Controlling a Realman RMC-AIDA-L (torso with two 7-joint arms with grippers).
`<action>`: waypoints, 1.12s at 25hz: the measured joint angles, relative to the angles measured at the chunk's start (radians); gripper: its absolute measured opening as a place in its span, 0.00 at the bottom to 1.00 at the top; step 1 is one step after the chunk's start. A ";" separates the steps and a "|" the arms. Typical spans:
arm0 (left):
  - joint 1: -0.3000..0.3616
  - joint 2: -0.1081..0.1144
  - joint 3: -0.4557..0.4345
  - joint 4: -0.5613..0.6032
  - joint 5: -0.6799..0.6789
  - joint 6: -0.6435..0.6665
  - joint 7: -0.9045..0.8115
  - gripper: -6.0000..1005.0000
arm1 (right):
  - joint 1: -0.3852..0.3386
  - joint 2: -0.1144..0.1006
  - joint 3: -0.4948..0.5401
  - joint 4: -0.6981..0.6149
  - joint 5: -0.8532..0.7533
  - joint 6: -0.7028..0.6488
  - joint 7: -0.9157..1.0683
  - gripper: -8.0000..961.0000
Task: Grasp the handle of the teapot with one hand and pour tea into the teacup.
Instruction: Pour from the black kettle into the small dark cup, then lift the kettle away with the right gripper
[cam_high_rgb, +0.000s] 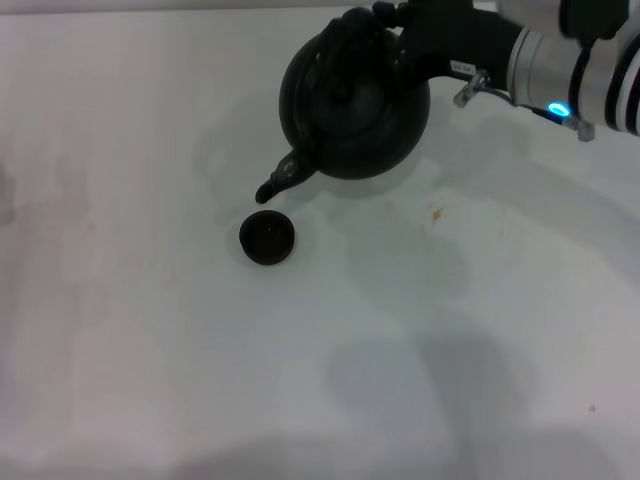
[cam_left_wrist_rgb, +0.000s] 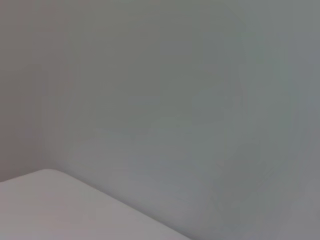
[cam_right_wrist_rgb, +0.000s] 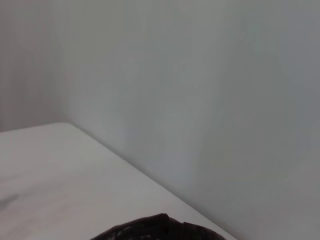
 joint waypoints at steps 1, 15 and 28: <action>0.000 0.000 0.000 0.000 0.000 0.000 0.000 0.61 | 0.000 0.000 -0.006 0.000 0.000 0.003 -0.012 0.24; 0.000 0.001 -0.001 0.002 -0.001 0.000 0.000 0.61 | -0.010 0.001 -0.089 0.002 0.000 0.084 -0.090 0.21; 0.000 0.002 -0.001 0.001 -0.002 0.001 0.000 0.61 | -0.011 0.002 -0.108 0.003 0.000 0.116 -0.108 0.20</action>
